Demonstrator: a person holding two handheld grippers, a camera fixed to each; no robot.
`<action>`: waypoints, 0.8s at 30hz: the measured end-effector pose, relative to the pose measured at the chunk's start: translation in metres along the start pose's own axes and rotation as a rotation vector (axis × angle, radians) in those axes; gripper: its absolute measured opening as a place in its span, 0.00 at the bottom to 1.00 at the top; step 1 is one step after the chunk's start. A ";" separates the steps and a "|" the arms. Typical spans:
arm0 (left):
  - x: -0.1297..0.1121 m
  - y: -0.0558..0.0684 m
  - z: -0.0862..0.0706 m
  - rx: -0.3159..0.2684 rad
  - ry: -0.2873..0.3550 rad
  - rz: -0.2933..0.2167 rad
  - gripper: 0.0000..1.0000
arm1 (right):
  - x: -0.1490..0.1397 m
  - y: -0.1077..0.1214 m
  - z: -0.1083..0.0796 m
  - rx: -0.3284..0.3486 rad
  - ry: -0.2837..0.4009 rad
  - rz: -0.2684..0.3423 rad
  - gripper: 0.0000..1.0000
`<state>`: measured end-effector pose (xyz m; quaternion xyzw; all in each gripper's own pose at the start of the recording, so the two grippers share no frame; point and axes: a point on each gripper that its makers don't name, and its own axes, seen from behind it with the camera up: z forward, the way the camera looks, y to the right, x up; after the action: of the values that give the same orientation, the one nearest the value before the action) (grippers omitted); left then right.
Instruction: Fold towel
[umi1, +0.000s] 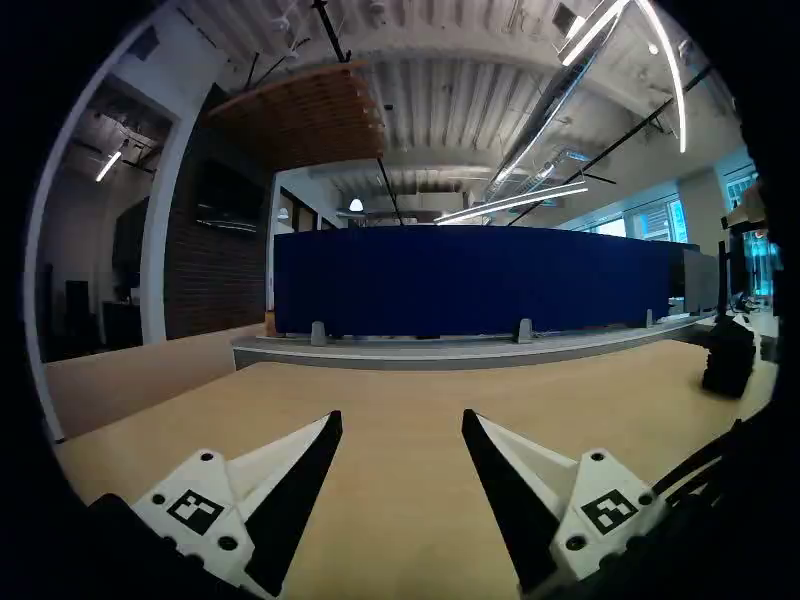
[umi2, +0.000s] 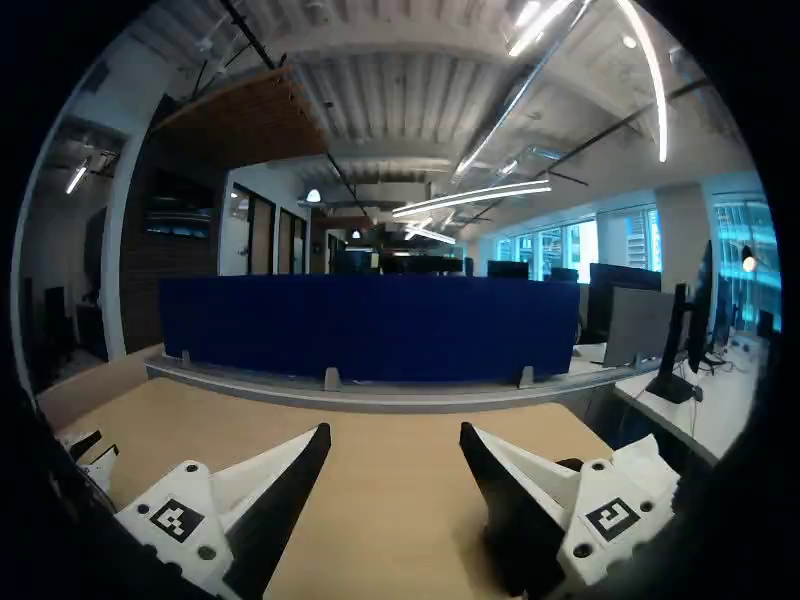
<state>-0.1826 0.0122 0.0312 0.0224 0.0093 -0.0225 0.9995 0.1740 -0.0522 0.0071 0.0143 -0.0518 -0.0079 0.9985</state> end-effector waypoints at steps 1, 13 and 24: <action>0.000 0.000 0.000 0.000 0.000 0.000 0.89 | 0.003 0.002 -0.001 0.000 0.009 0.004 1.00; 0.000 0.000 0.000 0.001 0.000 0.001 0.89 | 0.023 0.057 -0.017 -0.046 0.102 0.045 1.00; 0.000 -0.001 0.000 0.001 0.001 0.001 0.89 | -0.018 0.066 -0.011 -0.010 0.104 0.055 1.00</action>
<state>-0.1829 0.0117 0.0313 0.0228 0.0095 -0.0220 0.9995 0.1582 0.0144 -0.0040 0.0083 -0.0001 0.0199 0.9998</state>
